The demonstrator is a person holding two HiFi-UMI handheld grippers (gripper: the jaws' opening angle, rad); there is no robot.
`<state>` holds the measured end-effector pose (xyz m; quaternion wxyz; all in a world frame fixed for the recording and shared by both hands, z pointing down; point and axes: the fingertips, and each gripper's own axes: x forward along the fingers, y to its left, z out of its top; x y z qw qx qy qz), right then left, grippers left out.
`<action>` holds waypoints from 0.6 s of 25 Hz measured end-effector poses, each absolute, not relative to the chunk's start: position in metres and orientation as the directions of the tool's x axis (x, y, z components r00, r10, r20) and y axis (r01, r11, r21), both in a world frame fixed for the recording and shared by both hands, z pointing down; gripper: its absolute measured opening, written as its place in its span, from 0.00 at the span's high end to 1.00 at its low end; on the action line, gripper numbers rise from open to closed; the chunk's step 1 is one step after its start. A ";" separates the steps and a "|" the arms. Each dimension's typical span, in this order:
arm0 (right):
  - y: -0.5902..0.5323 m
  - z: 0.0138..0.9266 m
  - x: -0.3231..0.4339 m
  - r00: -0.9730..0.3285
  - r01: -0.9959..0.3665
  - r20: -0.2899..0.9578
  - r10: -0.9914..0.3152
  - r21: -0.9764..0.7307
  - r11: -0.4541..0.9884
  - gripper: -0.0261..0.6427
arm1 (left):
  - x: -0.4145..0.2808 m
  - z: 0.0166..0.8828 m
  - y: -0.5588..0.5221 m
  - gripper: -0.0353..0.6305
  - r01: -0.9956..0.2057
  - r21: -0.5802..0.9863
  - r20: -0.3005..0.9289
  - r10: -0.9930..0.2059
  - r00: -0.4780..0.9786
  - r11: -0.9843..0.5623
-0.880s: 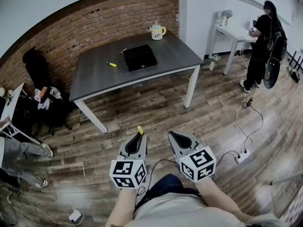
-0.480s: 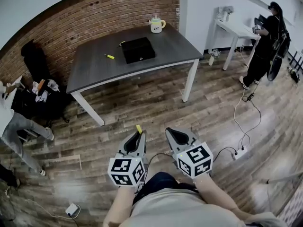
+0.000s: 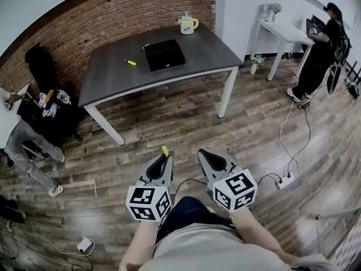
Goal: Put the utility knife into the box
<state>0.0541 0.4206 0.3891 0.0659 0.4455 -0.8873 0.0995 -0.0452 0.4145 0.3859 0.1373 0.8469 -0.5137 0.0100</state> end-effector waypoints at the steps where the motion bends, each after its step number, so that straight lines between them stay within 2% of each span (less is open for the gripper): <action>1: 0.420 0.389 0.055 -0.597 -0.802 0.203 -0.776 -0.128 0.584 0.95 | -0.046 0.386 0.415 0.85 -0.875 0.219 0.161 -0.868 0.470 -0.433; 15: 0.386 0.402 0.067 -0.595 -0.803 0.233 -0.769 -0.182 0.567 0.95 | -0.053 0.383 0.382 0.85 -0.895 0.218 0.187 -0.884 0.429 -0.389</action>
